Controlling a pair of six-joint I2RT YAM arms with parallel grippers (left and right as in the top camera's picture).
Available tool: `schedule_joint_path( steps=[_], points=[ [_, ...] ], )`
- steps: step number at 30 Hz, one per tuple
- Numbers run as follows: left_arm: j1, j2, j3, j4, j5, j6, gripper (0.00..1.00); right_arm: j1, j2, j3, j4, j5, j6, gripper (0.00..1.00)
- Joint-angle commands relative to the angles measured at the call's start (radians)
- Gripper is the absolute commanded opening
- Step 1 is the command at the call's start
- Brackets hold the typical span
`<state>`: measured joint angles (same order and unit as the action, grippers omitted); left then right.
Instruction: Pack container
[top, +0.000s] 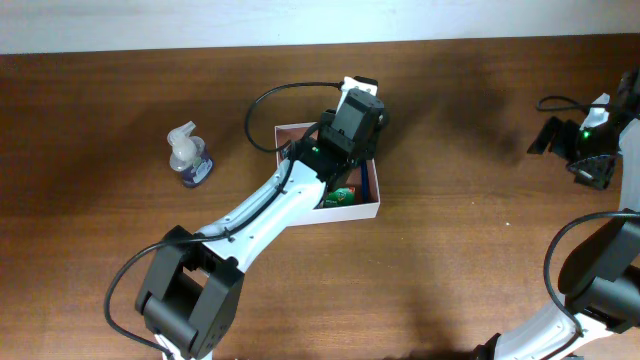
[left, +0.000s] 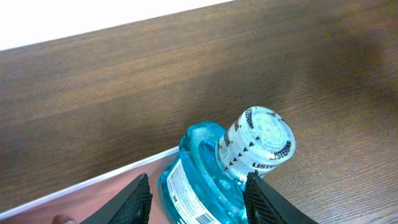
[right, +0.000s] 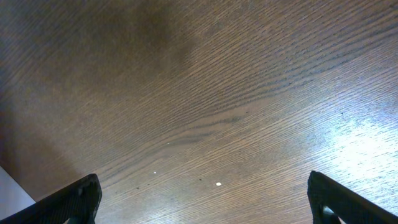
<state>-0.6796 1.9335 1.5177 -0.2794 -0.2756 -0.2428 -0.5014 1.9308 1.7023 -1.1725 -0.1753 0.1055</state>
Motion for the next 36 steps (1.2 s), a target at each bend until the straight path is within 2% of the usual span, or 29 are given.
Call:
schedule_joint_path(
  steps=[1,4,11,21,36],
  points=[
    [-0.028,-0.036,0.023,0.027,0.018,0.128,0.49,0.005,-0.005,-0.003,0.003,0.003,0.008,0.99],
    [-0.066,-0.036,0.023,0.052,-0.008,0.238,0.5,0.005,-0.005,-0.003,0.003,0.002,0.008,0.99],
    [-0.079,-0.035,0.022,0.085,-0.027,0.246,0.54,0.005,-0.005,-0.003,0.003,0.003,0.008,0.99],
    [-0.079,0.056,0.022,0.191,-0.027,0.375,0.58,0.005,-0.005,-0.003,0.003,0.002,0.008,0.99],
    [-0.031,0.109,0.022,0.235,-0.038,0.38,0.58,0.005,-0.005,-0.003,0.003,0.002,0.008,0.99]
  ],
)
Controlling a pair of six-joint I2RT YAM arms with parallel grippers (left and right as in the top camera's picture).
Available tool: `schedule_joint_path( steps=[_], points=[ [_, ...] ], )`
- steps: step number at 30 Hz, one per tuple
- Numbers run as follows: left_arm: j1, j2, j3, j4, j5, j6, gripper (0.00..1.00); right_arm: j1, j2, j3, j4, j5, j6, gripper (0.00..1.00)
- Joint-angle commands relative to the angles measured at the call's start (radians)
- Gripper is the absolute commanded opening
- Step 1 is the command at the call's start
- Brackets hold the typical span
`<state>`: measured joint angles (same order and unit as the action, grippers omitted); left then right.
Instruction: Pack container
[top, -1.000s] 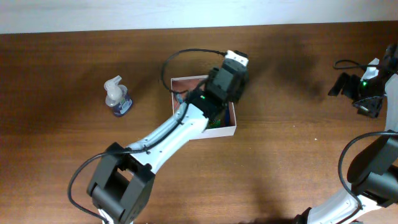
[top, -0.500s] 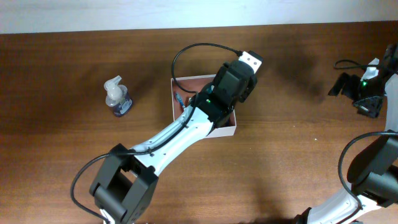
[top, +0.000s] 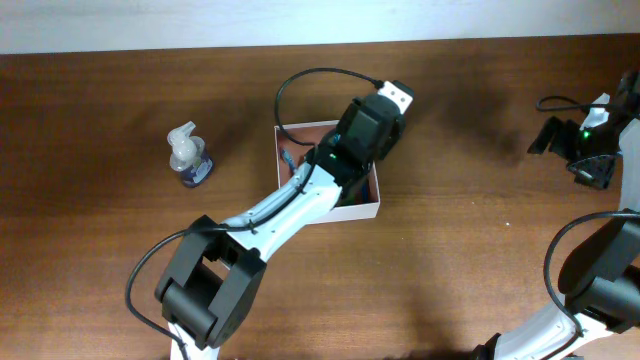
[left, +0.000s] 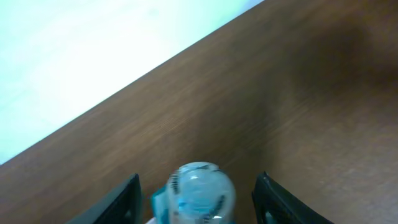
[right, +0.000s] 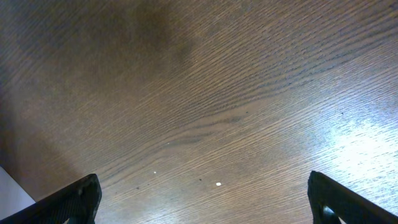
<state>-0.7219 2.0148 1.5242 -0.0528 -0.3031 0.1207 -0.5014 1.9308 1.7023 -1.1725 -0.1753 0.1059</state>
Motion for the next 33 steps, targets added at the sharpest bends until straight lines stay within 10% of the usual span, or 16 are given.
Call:
schedule_joint_path(
  steps=[1,13,21,33],
  points=[
    [0.011,0.028,0.016,0.01,-0.01,0.016,0.58,0.005,-0.005,-0.003,0.003,0.003,0.008,0.99],
    [0.011,0.039,0.016,0.038,-0.007,0.016,0.58,0.005,-0.005,-0.003,0.003,0.003,0.008,0.99],
    [0.011,0.052,0.016,0.038,-0.007,0.016,0.32,0.005,-0.005,-0.003,0.003,0.003,0.008,0.99],
    [0.011,0.025,0.035,0.038,-0.011,0.017,0.19,0.005,-0.005,-0.003,0.003,0.002,0.008,0.99]
  ],
)
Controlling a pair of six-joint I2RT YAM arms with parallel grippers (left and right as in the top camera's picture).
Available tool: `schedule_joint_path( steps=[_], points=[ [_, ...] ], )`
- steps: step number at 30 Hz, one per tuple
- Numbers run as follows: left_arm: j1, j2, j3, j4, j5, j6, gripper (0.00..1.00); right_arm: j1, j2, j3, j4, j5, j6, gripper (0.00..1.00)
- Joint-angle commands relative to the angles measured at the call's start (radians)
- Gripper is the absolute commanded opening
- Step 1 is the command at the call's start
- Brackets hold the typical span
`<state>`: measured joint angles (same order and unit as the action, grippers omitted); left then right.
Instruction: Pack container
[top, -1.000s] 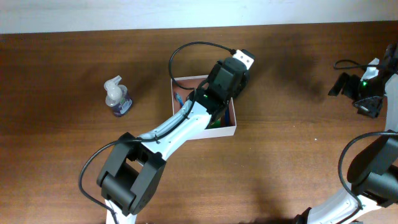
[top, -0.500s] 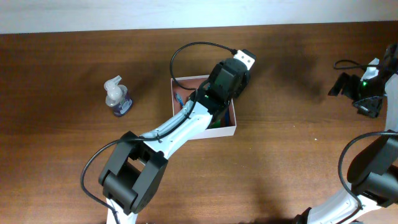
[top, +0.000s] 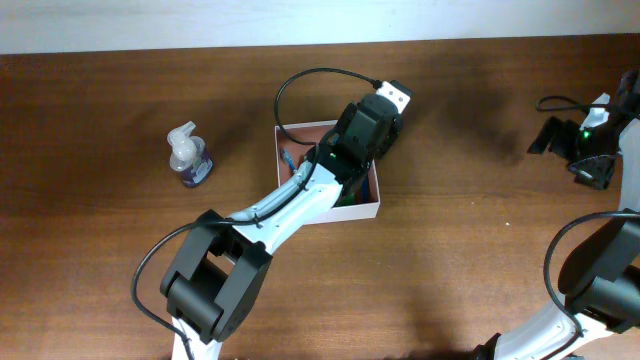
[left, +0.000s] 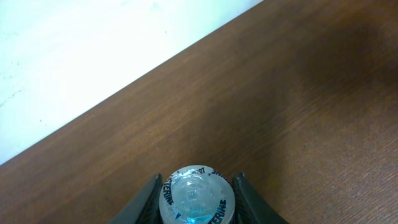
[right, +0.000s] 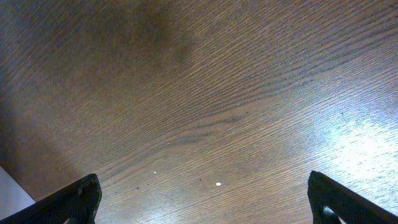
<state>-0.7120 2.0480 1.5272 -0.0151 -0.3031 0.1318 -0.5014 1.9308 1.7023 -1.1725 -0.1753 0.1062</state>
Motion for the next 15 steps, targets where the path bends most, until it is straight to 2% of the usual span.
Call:
schedule_joint_path(
  steps=[1,15],
  points=[
    [0.002,-0.018,0.033,0.0,-0.011,0.005,0.19,0.005,-0.005,-0.003,0.003,0.003,0.007,0.99],
    [0.001,-0.123,0.033,-0.024,-0.011,0.005,0.16,0.005,-0.005,-0.003,0.003,0.003,0.007,0.98]
  ],
)
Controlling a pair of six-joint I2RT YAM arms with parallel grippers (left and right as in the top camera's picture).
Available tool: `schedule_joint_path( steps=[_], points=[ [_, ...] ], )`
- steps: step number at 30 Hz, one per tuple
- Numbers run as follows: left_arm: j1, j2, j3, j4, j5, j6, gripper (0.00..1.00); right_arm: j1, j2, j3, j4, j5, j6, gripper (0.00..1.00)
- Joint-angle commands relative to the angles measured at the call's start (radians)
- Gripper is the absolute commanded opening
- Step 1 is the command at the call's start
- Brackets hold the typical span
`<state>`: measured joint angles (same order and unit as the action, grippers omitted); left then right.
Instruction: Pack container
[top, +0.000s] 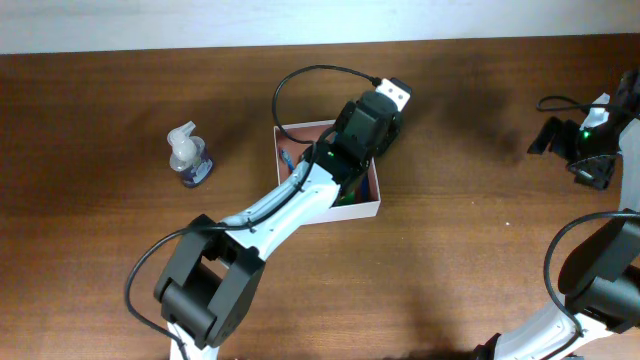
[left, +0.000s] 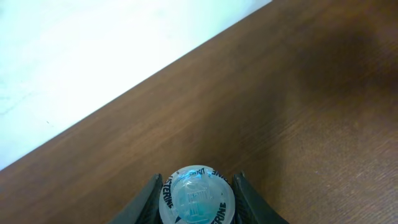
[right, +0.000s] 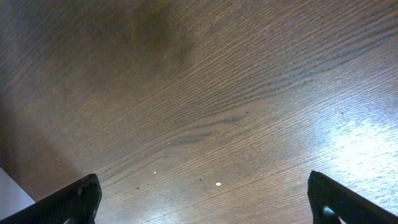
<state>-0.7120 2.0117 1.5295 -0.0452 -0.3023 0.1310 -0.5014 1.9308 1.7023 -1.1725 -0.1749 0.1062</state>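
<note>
A mouthwash bottle of blue liquid shows only its clear round cap (left: 198, 200), seen end-on in the left wrist view. My left gripper (left: 196, 199) is shut on that cap, one dark finger against each side. From overhead, the left gripper (top: 372, 118) hangs over the back right corner of the white box (top: 365, 208), which hides the bottle's body. Some green and blue items lie inside the box. My right gripper (right: 202, 199) is open over bare wood, far off at the table's right edge (top: 590, 150).
A small clear pump bottle with purple liquid (top: 188, 160) stands on the table left of the box. A black cable loops from the left arm above the box. The white wall runs along the far table edge (left: 93, 74).
Almost nothing differs. My left gripper is still shut on the cap, and the table's far edge has shifted slightly in its view. The right arm has not moved.
First the bottle lay tilted between my left fingers at the box's rim. Then the fingers stood wide with the cap end-on between them. After that they were shut on the cap, as they are now. The right gripper stayed open and still.
</note>
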Motion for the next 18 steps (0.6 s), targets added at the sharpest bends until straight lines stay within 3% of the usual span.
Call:
schedule_joint_path(
  steps=[1,14,18],
  points=[
    [0.002,-0.092,0.031,0.0,-0.011,0.006,0.17,0.005,-0.005,-0.003,0.003,0.002,0.007,0.99],
    [-0.025,-0.113,0.031,-0.072,-0.008,-0.006,0.17,0.005,-0.005,-0.003,0.003,0.002,0.007,0.99],
    [-0.026,-0.146,0.031,-0.077,-0.008,-0.069,0.11,0.005,-0.005,-0.003,0.003,0.002,0.007,0.99]
  ],
)
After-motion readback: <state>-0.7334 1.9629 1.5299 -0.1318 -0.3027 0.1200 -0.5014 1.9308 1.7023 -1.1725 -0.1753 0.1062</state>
